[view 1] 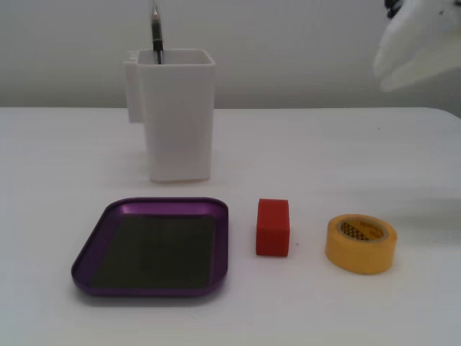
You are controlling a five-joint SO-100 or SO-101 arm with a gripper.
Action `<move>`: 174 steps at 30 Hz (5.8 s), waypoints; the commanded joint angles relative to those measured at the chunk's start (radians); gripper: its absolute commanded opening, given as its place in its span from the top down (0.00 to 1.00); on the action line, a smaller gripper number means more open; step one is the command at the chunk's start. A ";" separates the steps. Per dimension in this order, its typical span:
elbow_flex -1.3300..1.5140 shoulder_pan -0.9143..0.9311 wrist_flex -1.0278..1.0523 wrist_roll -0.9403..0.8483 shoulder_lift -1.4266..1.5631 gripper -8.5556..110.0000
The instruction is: Grab up the yellow tape and put it in the box.
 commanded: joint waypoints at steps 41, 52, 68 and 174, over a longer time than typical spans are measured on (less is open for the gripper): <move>-0.118 -0.179 -0.321 0.008 -0.813 0.81; -0.081 -0.187 -0.331 -0.005 -0.804 0.94; -0.652 -0.179 -0.140 -0.044 -0.618 0.93; 0.552 0.075 -0.025 0.380 0.551 0.93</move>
